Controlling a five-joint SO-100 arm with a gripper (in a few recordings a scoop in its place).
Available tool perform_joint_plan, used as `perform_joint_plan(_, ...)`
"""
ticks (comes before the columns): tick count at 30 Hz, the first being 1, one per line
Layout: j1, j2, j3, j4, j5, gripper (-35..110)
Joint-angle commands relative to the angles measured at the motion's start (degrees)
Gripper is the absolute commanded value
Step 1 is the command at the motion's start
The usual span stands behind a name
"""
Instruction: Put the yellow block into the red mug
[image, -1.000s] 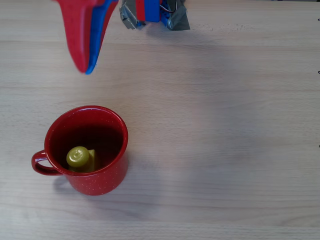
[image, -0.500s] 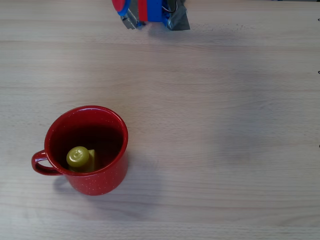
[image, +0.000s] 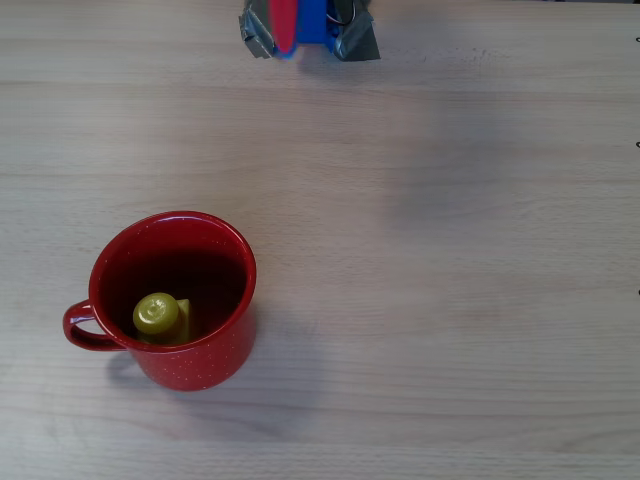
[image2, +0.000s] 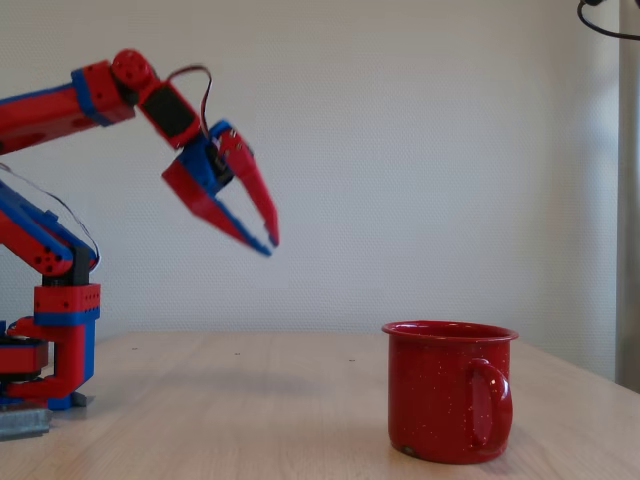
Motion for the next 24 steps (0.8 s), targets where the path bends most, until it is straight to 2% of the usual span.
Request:
perform_joint_plan(1,-1.5,5.5,5.0,-2.2,-0.6,0)
perform_joint_plan(6,-6.2,16.0,17.5,-4.7,1.0,0)
perform_joint_plan(13,-6.2,28.8,33.3,-5.5,0.7,0)
perform_joint_plan(24,-4.4,37.4,44.2,-3.5,4.7,0)
